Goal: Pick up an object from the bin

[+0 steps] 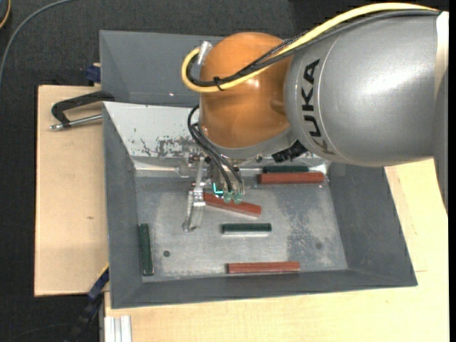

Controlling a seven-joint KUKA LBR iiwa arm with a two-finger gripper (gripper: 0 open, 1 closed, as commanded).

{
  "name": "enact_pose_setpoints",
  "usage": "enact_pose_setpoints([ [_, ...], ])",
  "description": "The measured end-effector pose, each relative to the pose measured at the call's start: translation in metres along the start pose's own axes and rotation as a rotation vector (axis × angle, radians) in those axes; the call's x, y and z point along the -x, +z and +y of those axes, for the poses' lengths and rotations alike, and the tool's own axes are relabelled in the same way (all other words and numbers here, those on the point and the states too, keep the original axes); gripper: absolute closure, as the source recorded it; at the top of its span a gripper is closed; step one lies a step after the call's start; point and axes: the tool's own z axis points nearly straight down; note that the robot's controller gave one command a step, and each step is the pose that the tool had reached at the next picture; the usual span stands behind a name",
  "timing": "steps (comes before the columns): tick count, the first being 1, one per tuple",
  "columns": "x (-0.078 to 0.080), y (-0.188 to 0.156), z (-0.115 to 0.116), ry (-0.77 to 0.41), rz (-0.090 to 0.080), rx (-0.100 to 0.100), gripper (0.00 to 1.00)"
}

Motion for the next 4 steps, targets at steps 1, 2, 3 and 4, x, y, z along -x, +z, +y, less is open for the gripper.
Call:
enact_pose_setpoints([
  [1, 0.034, 0.008, -0.052, 0.094, -0.005, -0.001, 0.0],
  [2, 0.052, 0.101, -0.084, 0.206, 0.007, -0.004, 0.0],
  [3, 0.063, 0.165, -0.105, 0.155, 0.006, -0.003, 0.0],
  [4, 0.065, 0.161, -0.103, 0.154, 0.0, 0.0, 1.0],
])
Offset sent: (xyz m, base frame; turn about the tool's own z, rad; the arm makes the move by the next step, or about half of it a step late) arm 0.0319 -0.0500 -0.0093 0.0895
